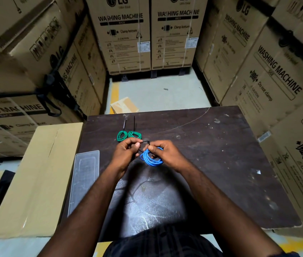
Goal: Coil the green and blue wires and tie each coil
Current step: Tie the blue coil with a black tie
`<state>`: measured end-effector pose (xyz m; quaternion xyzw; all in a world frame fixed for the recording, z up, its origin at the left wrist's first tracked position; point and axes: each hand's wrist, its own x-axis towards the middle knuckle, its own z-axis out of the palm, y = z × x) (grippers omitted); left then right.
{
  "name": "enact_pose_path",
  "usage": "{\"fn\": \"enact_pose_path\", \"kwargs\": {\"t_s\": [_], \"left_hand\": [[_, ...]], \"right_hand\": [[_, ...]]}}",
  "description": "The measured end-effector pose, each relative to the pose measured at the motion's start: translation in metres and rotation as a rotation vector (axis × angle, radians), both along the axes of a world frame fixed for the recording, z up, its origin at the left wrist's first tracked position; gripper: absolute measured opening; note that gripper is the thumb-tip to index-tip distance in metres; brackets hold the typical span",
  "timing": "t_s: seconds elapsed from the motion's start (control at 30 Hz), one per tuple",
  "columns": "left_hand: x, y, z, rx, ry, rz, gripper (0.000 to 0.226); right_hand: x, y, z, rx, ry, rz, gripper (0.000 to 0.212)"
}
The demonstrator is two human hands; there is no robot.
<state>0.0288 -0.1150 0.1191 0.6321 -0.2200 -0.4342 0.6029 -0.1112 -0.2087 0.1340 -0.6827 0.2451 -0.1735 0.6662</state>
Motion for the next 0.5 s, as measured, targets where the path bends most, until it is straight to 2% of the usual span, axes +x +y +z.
{"fn": "enact_pose_path", "kwargs": {"t_s": [0.5], "left_hand": [[0.0,-0.003,-0.01,-0.05,0.027,0.043,0.035]], "right_hand": [[-0.001,0.004,0.012,0.054,-0.074,0.001,0.021]]}}
